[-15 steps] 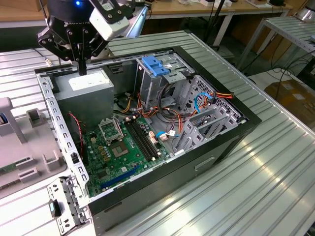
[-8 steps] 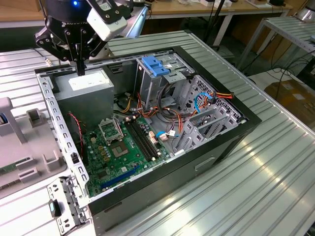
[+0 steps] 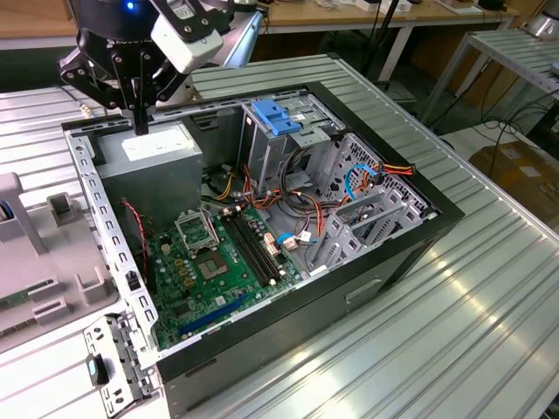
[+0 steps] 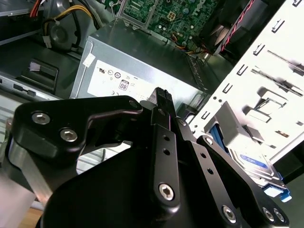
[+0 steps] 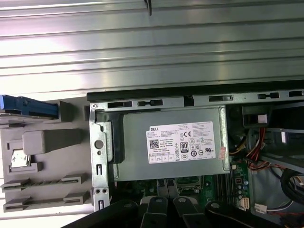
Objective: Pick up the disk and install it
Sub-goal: 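Reach for the disk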
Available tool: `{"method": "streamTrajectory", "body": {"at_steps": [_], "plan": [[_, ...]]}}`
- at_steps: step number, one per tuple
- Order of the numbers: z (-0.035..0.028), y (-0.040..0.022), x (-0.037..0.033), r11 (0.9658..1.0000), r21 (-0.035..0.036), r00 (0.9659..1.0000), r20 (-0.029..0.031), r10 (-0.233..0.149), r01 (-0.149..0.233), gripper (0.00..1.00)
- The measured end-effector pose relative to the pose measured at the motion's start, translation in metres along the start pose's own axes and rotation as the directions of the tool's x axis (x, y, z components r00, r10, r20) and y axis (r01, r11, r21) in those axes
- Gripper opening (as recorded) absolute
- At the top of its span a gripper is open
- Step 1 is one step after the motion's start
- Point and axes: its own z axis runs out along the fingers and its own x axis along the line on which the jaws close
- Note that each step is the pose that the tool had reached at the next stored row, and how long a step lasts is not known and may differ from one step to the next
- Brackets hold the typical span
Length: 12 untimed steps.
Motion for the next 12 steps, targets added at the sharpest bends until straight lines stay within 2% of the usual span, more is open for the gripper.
{"method": "streamTrajectory", "body": {"at_steps": [12], "plan": [[-0.0001,-0.0003,0.004,1.0,0.0,1.0,0.0,0.0,0.0,0.11]]}}
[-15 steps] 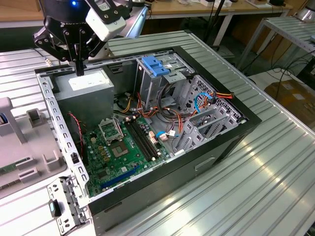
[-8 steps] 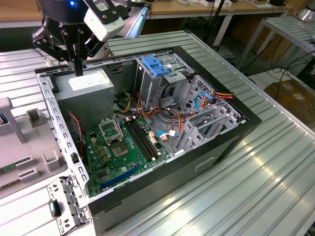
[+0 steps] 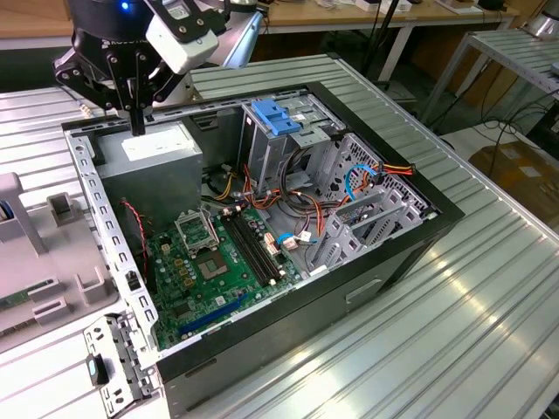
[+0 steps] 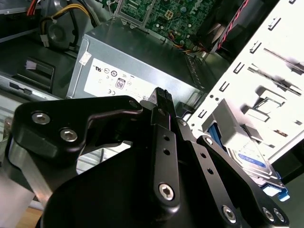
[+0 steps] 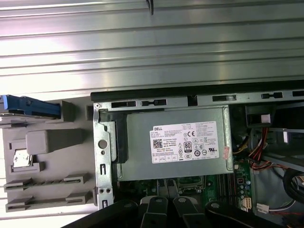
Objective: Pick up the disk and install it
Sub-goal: 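Reach for the disk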
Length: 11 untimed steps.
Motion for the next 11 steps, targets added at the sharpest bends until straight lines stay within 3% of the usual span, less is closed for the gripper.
{"method": "streamTrajectory", "body": {"at_steps": [11], "plan": [[-0.0001,-0.0001,0.0021,1.0,0.0,1.0,0.0,0.0,0.0,0.11]]}}
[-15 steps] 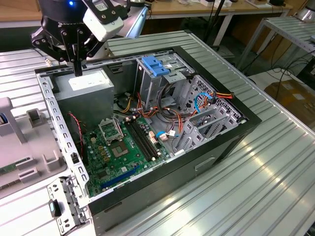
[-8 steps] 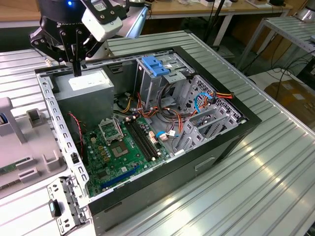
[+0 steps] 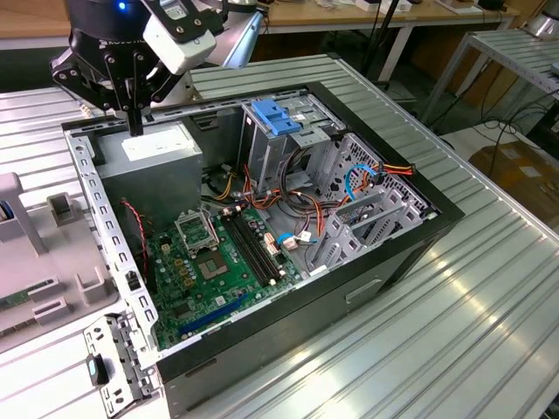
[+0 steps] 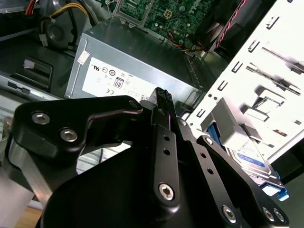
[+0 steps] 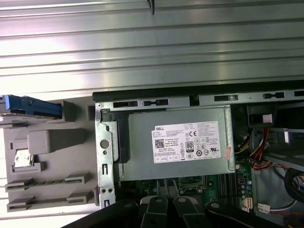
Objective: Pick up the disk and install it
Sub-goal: 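Reach for the disk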
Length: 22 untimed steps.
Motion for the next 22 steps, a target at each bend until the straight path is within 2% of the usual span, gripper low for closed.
{"method": "streamTrajectory", "body": {"at_steps": [22], "plan": [[-0.0001,-0.0004,0.0051,1.0,0.0,1.0,0.0,0.0,0.0,0.11]]}}
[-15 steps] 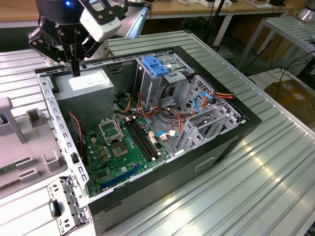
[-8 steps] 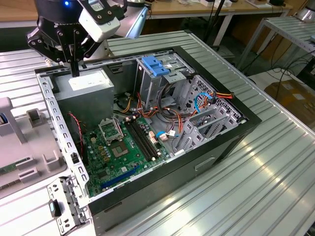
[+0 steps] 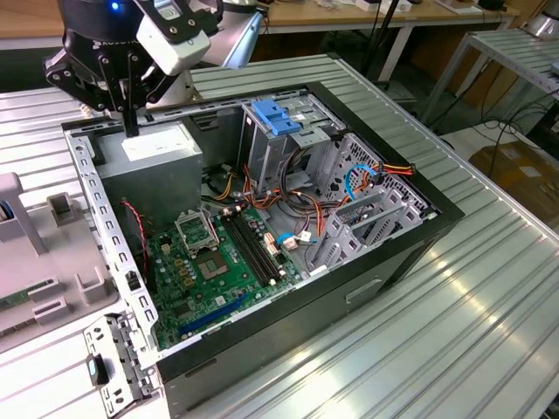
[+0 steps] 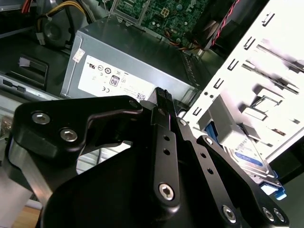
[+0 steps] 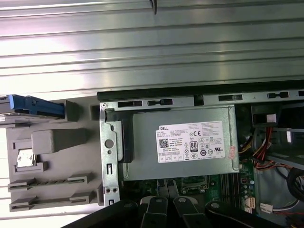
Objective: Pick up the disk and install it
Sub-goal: 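Reach for the disk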
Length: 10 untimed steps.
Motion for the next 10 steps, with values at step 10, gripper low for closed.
{"method": "streamTrajectory", "body": {"at_steps": [10], "plan": [[-0.0001,-0.0003,0.0043,1.0,0.0,1.0,0.0,0.0,0.0,0.11]]}}
